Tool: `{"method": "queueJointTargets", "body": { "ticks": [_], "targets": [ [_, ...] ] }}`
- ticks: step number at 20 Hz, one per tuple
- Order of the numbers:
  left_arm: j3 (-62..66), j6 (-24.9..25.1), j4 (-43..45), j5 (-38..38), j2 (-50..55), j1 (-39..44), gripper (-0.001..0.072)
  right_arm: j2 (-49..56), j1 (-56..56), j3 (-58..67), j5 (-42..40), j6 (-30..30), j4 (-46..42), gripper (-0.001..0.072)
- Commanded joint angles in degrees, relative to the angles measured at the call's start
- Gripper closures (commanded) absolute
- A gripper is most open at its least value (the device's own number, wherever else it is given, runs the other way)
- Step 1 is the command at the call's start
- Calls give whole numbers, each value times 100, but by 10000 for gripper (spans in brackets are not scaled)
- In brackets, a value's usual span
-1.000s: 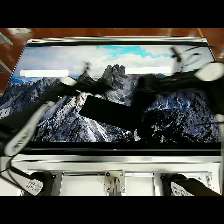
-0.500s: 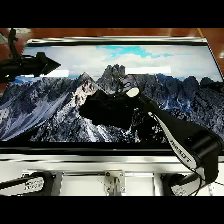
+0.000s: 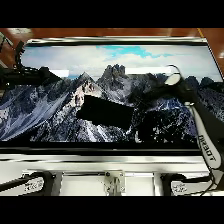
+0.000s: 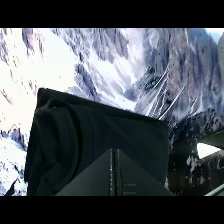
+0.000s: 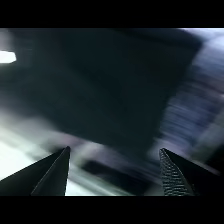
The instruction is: Fold the shirts.
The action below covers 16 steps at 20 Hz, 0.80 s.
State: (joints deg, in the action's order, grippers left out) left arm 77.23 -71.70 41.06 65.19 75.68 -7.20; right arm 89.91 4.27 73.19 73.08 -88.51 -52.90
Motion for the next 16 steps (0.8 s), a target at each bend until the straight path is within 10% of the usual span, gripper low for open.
{"method": "queueJointTargets", "body": {
  "ticks": [1,5,12,16],
  "targets": [
    [-37,50,37,52,-83,33,663,-214,-503,-673,404,-481,-1355,43],
    [-37,7,39,256,-127,289,663,-151,-120,-1869,-1464,177,463,44],
    [-37,-144,52,284,-127,645,663,603,490,-1932,-2247,1650,2931,80],
    [-37,-396,44,286,-129,688,663,682,358,-1821,-2413,1768,3143,657]
  ]
}}
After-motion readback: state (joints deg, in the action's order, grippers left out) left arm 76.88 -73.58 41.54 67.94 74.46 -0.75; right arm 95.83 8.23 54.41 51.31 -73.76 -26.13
